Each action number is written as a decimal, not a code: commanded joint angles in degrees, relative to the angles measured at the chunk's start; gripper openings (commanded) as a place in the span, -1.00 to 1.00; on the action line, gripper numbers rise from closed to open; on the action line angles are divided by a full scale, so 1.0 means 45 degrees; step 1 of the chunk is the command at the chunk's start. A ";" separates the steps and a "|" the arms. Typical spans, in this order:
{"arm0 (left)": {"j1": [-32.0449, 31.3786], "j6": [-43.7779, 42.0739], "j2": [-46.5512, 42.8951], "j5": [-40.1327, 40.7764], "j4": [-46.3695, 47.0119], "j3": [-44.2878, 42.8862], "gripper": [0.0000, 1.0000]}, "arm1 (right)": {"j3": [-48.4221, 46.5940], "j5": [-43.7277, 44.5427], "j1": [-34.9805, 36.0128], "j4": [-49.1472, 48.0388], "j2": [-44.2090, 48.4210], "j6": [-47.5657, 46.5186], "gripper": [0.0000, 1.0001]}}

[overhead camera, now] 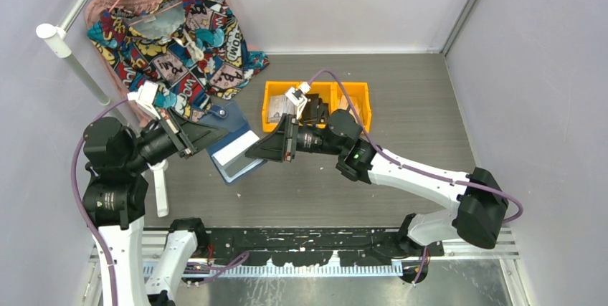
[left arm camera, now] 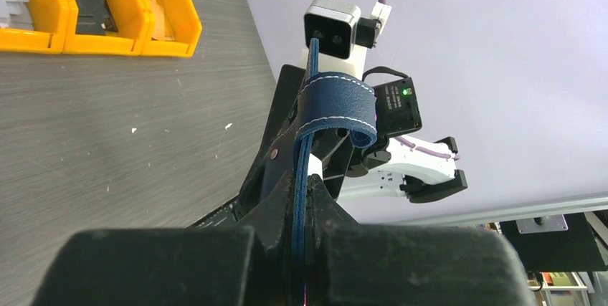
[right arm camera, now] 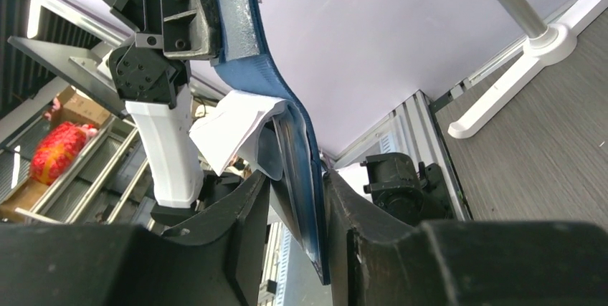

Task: Take the credit cards out of the card holder
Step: Open the card holder, then remove the credit card from the card holder.

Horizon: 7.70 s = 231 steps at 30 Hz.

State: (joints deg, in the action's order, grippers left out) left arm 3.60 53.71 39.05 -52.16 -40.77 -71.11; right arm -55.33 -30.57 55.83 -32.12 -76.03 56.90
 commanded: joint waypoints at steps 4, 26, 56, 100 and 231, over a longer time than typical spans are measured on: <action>-0.0007 0.0657 0.0080 -0.0521 0.0765 -0.0345 -1.00 | -0.0419 0.1351 0.0041 -0.2038 -0.0502 0.0195 -0.07; -0.0014 0.0463 -0.0033 -0.1027 0.0640 -0.0291 -1.00 | -0.2092 0.0708 0.0091 -0.2172 -0.1237 0.0855 0.01; 0.0011 -0.8921 -0.1477 -0.0275 -0.3821 -0.1484 0.42 | -0.2447 0.0301 -0.0004 -0.0263 -0.0562 0.1375 -0.88; 0.0000 -1.1328 0.0393 -0.2352 -0.8415 -0.2385 -1.00 | -1.0394 -0.0607 0.0984 1.4948 -0.2956 -0.9180 0.16; 0.0002 -0.9610 0.1629 -0.5116 -0.6159 -0.0601 -0.59 | -0.1372 0.1387 0.0636 0.0795 -0.1185 0.2696 0.02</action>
State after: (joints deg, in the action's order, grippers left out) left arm 4.23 6.04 47.24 -58.46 -71.48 -72.23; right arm -62.72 -24.43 58.28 -20.78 -83.22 67.26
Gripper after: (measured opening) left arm 0.196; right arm 0.514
